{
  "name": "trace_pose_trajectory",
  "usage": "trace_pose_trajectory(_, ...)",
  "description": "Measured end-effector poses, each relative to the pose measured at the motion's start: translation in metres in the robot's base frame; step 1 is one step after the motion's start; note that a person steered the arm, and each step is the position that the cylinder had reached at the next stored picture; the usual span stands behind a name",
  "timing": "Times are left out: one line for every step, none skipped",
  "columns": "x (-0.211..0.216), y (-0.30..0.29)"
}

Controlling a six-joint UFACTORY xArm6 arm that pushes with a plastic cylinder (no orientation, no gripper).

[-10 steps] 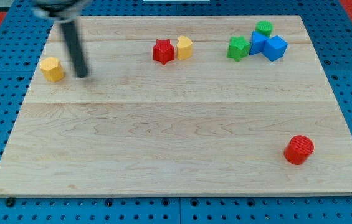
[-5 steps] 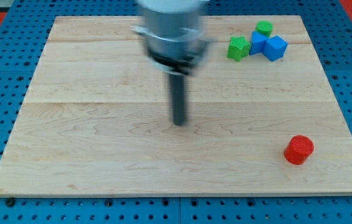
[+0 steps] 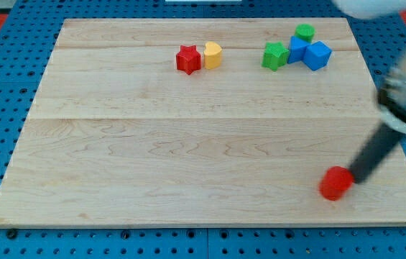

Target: Slide the red circle to the yellow heart and red star

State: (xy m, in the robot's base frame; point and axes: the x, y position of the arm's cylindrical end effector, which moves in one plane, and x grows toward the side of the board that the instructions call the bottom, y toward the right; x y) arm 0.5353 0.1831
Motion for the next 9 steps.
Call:
trace_pose_trajectory(-0.011, -0.024)
trace_pose_trajectory(0.034, 0.021)
trace_pose_trajectory(0.046, -0.03)
trace_pose_trajectory(0.01, -0.073)
trace_pose_trajectory(-0.074, -0.099)
trace_pose_trajectory(-0.055, -0.071)
trace_pose_trajectory(0.01, -0.06)
trace_pose_trajectory(-0.017, -0.127)
trace_pose_trajectory(-0.085, -0.171)
